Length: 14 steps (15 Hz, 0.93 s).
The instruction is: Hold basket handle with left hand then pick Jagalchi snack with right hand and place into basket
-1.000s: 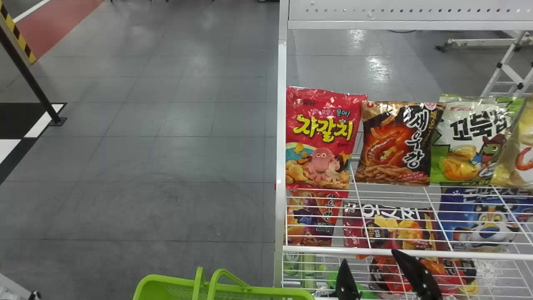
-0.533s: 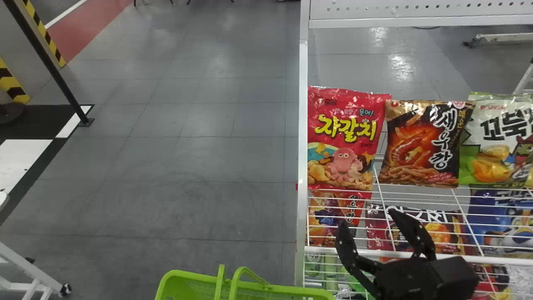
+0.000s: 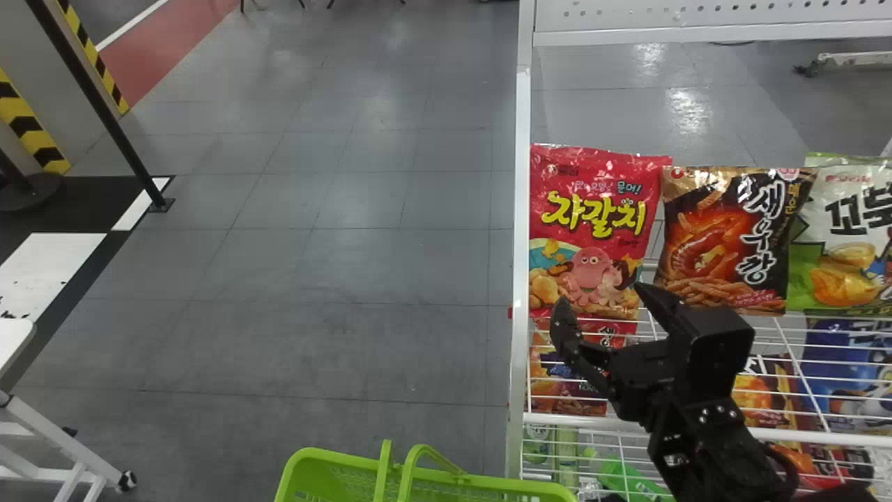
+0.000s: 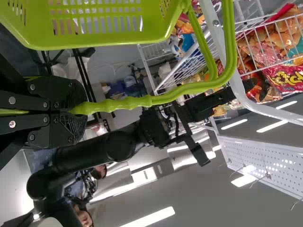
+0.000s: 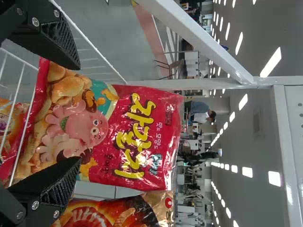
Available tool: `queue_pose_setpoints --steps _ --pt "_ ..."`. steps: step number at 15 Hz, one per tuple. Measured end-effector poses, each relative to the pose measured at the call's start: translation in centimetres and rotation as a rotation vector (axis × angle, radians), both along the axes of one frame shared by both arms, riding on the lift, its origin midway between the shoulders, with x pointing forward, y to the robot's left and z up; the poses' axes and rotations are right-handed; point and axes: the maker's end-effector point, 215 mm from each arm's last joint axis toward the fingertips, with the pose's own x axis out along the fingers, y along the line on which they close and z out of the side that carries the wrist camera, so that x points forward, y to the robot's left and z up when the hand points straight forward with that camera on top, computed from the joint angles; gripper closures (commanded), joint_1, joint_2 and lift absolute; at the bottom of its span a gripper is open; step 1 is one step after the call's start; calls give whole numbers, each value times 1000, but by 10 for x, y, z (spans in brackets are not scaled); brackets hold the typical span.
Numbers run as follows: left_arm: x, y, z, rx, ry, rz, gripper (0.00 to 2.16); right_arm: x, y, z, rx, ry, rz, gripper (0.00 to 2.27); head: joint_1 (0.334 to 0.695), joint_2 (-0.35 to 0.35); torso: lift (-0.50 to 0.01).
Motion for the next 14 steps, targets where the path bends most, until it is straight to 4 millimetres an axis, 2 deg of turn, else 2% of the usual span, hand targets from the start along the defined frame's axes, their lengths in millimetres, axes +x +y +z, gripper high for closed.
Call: queue_pose_setpoints --steps 4,7,11,14 --pt "1 1 0 3 -2 0 2142 29 6 -1 4 28 1 140 695 126 -9" --pt "1 1 -1 2 0 1 2142 48 3 -4 9 57 -3 140 695 120 -9" --pt "1 1 0 3 -1 0 2142 62 -6 -12 -3 83 -17 140 695 102 -9" --pt "2 1 0 3 -4 -2 2142 68 -4 -24 -18 112 -1 144 695 102 -9"
